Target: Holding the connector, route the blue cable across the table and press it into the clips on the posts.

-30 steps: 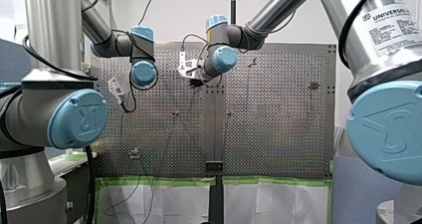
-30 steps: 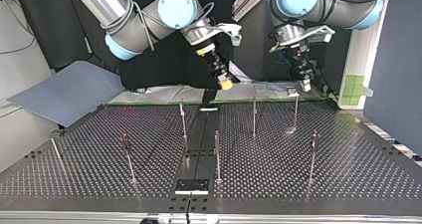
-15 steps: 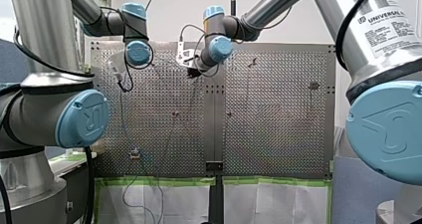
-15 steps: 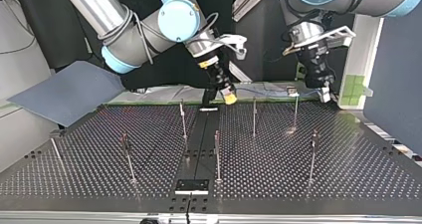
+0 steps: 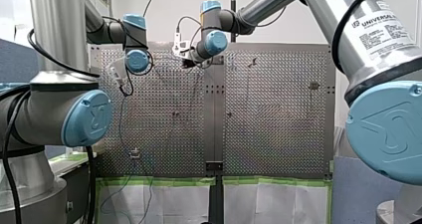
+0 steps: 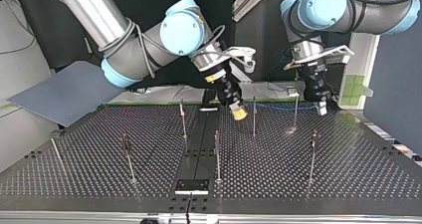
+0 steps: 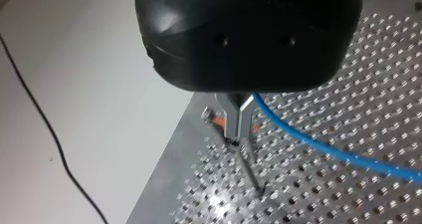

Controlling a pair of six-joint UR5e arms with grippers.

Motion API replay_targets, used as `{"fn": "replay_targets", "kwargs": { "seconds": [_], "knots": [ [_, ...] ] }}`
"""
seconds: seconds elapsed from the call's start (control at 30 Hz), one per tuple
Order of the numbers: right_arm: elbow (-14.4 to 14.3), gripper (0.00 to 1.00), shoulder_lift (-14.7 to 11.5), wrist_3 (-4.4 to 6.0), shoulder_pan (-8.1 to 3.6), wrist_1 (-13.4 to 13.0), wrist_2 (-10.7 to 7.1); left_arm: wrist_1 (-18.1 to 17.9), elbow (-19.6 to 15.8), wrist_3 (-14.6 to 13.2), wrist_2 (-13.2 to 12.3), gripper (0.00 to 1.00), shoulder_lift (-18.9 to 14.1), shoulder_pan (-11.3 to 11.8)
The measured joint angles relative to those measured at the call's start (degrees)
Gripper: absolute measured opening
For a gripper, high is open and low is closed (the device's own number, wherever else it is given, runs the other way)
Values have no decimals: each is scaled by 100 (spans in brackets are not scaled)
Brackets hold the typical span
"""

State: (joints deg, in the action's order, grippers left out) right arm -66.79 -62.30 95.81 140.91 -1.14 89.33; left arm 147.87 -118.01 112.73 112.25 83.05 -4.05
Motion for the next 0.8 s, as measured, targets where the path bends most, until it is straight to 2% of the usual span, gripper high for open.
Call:
{"fn": "replay_targets", "kwargs": {
  "seconds": [0.17, 0.47, 0.67, 0.8],
  "knots": [
    [282, 0, 101, 1, -18, 45, -14, -76, 53, 35, -296, 0, 18, 303],
    [834, 0, 404, 1, 67, 75, -7, -99, 204, 29, -797, 0, 123, 783],
    [1163, 0, 502, 8, 79, 74, 0, -119, 338, 62, -1166, 0, 344, 896],
    [1226, 0, 577, 14, 81, 78, 8, -124, 384, 86, -1326, 0, 441, 930]
  ]
}}
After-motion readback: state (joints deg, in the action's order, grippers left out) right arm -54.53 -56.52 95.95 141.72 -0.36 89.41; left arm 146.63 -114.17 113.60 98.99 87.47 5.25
